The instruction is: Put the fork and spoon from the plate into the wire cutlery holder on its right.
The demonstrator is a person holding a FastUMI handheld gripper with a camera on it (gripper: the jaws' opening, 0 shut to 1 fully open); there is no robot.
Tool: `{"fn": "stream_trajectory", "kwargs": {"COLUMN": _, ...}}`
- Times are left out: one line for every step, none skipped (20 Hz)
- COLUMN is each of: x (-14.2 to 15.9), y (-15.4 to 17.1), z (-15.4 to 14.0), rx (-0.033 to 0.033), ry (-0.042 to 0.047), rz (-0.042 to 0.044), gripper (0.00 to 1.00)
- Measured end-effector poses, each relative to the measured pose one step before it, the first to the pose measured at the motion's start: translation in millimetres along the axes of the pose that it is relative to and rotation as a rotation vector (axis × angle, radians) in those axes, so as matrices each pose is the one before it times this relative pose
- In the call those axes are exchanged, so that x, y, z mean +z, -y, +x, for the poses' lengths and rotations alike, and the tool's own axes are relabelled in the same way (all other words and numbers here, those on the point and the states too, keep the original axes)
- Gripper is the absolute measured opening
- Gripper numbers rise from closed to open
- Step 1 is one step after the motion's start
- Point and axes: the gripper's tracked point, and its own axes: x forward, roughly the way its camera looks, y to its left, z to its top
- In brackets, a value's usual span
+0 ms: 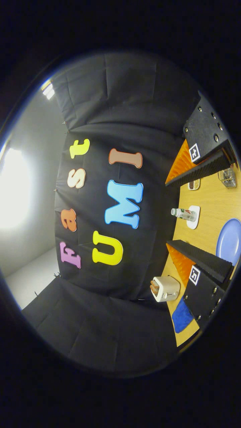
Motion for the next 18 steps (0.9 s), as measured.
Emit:
{"fn": "stream_trajectory", "kwargs": {"x": -1.96, "y": -0.32, "z": -0.82, "rx": 0.00073, "ry": -0.00146, "rz": 0.01515, "gripper": 0.96}}
{"fn": "stream_trajectory", "kwargs": {"x": -2.59, "y": -1.30, "z": -0.72, "rx": 0.00385, "ry": -0.00212, "rz": 0.00871, "gripper": 0.96}}
{"fn": "stream_trajectory", "kwargs": {"x": -1.61, "y": -2.09, "z": -1.22, "rx": 0.00829, "ry": -0.00322, "rz": 0.00525, "gripper": 0.96}}
{"fn": "stream_trajectory", "kwargs": {"x": -2.96, "y": -3.24, "z": -0.97, "rx": 0.00992, "ry": -0.00972, "rz": 0.00683, "gripper": 0.96}}
{"fn": "stream_trajectory", "kwargs": {"x": -2.09, "y": -3.12, "z": -1.41, "rx": 0.00547, "ry": -0.01331, "rz": 0.00585, "gripper": 0.96}}
{"fn": "stream_trajectory", "kwargs": {"x": -0.05, "y": -1.03, "z": -0.38, "rx": 0.00416, "ry": -0.00657, "rz": -0.00298, "gripper": 0.96}}
{"fn": "stream_trajectory", "kwargs": {"x": 1.28, "y": -2.39, "z": 0.33, "rx": 0.00662, "ry": 0.00174, "rz": -0.00357, "gripper": 0.96}}
{"fn": "stream_trajectory", "kwargs": {"x": 1.60, "y": -3.54, "z": 1.42, "rx": 0.00903, "ry": 0.00533, "rz": 0.00086, "gripper": 0.96}}
{"fn": "stream_trajectory", "kwargs": {"x": 0.25, "y": -1.67, "z": -0.65, "rx": 0.00675, "ry": 0.00160, "rz": 0.00318, "gripper": 0.96}}
{"fn": "stream_trajectory", "kwargs": {"x": -0.23, "y": 0.24, "z": -0.67, "rx": -0.00031, "ry": -0.00016, "rz": -0.00022, "gripper": 0.96}}
{"fn": "stream_trajectory", "kwargs": {"x": 0.36, "y": 0.84, "z": 0.47, "rx": -0.00281, "ry": 0.00079, "rz": -0.00286, "gripper": 0.96}}
{"fn": "stream_trajectory", "kwargs": {"x": 0.15, "y": -1.68, "z": 0.08, "rx": -0.00008, "ry": 0.00027, "rz": -0.00070, "gripper": 0.96}}
{"fn": "stream_trajectory", "kwargs": {"x": -0.39, "y": -3.98, "z": 1.37, "rx": 0.00288, "ry": -0.00333, "rz": -0.00104, "gripper": 0.96}}
{"fn": "stream_trajectory", "kwargs": {"x": -0.15, "y": -5.22, "z": 1.57, "rx": 0.00649, "ry": -0.00575, "rz": -0.00154, "gripper": 0.96}}
{"fn": "stream_trajectory", "kwargs": {"x": -2.26, "y": -6.64, "z": 1.41, "rx": 0.01101, "ry": -0.00568, "rz": -0.00189, "gripper": 0.96}}
{"fn": "stream_trajectory", "kwargs": {"x": 0.41, "y": -6.41, "z": 1.13, "rx": 0.01607, "ry": -0.00166, "rz": -0.00566, "gripper": 0.96}}
{"fn": "stream_trajectory", "kwargs": {"x": 2.77, "y": -6.46, "z": 0.04, "rx": 0.01762, "ry": 0.00325, "rz": -0.00662, "gripper": 0.96}}
{"fn": "stream_trajectory", "kwargs": {"x": 3.39, "y": -8.39, "z": 0.67, "rx": 0.01875, "ry": 0.00655, "rz": -0.00658, "gripper": 0.96}}
